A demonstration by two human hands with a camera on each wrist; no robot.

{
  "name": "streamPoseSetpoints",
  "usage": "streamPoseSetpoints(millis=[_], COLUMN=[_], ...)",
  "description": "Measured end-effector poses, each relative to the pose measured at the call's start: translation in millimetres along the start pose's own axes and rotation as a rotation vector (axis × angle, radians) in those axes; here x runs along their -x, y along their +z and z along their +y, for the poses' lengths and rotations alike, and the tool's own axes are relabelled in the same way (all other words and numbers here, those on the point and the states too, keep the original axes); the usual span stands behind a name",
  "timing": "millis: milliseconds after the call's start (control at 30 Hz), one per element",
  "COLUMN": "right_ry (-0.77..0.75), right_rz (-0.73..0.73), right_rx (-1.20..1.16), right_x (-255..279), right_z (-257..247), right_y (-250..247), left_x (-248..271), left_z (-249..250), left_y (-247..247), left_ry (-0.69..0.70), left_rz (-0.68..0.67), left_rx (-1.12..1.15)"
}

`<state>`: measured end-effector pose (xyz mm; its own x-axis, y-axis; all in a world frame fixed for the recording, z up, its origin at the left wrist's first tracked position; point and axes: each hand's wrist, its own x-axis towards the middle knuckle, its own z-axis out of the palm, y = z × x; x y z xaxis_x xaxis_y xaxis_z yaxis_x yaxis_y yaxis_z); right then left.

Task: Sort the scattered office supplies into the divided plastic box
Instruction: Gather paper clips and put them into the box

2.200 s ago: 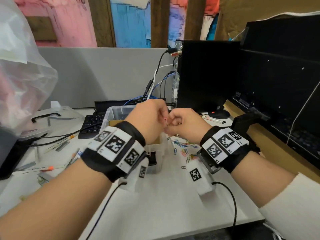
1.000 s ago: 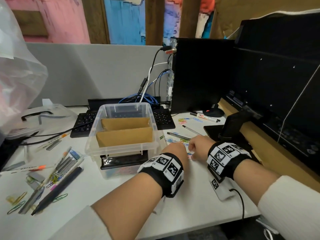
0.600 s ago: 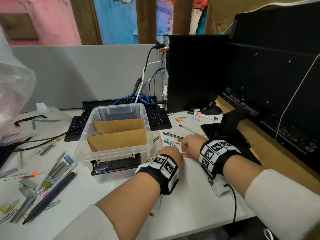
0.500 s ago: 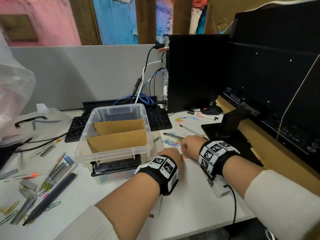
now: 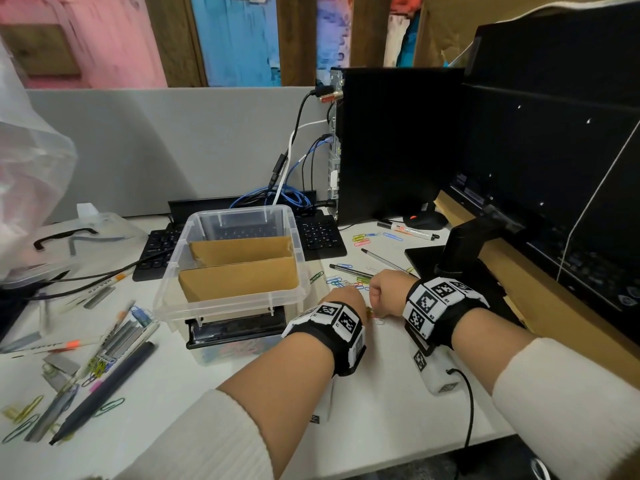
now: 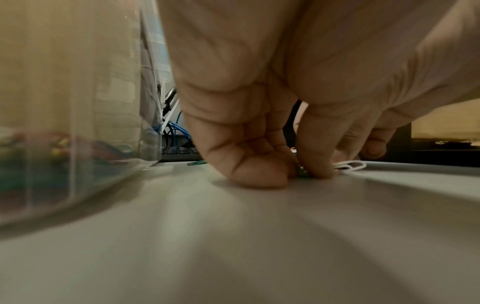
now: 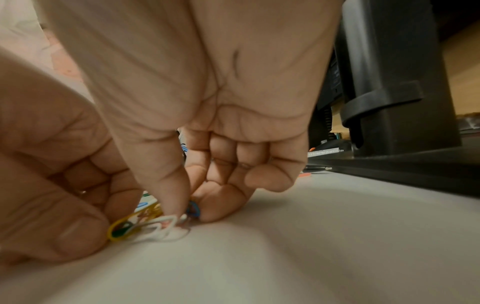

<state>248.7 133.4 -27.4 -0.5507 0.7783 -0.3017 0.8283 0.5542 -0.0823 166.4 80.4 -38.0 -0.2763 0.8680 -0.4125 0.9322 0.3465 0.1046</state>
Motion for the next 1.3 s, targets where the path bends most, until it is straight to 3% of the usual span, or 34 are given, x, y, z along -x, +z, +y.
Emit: streamPoseSetpoints(millis=[300,533,800,933,1167,1300], right_ry=[-0.031,-0.010,0.009,-0.045,-0.097,-0.125], right_rz=[0.051,0.186,0.179,0.110,0.138,0.144], right_rx=[-0.149,-0.304,-0.322,-0.488,-0.589,-0.627], right_x=[7.1,5.6,4.2,4.4,11.9,23.8], right_z=[7.9,16.1,16.3,19.1,21.2,27.9], right_y=[-8.0,-11.7,-7.8,-4.0,-9.8,-18.2], left_x=[1.9,3.2,-1.3,-1.3,6.0,10.3], left_z=[1.4,-0.2,-2.2,-2.9,-0.7,-1.1], left_y=[0.0,0.3,1.3,-3.3,-27.2,-19.7], left_ry=[0.054,0.054,-0.013,-0.033,0.006,0.069], left_rz=[-0.017,-0.018,0.098,0.113,-0.003,0.094], left_rx=[-0.055,0.006,0.198,0.239,0.309,0.339])
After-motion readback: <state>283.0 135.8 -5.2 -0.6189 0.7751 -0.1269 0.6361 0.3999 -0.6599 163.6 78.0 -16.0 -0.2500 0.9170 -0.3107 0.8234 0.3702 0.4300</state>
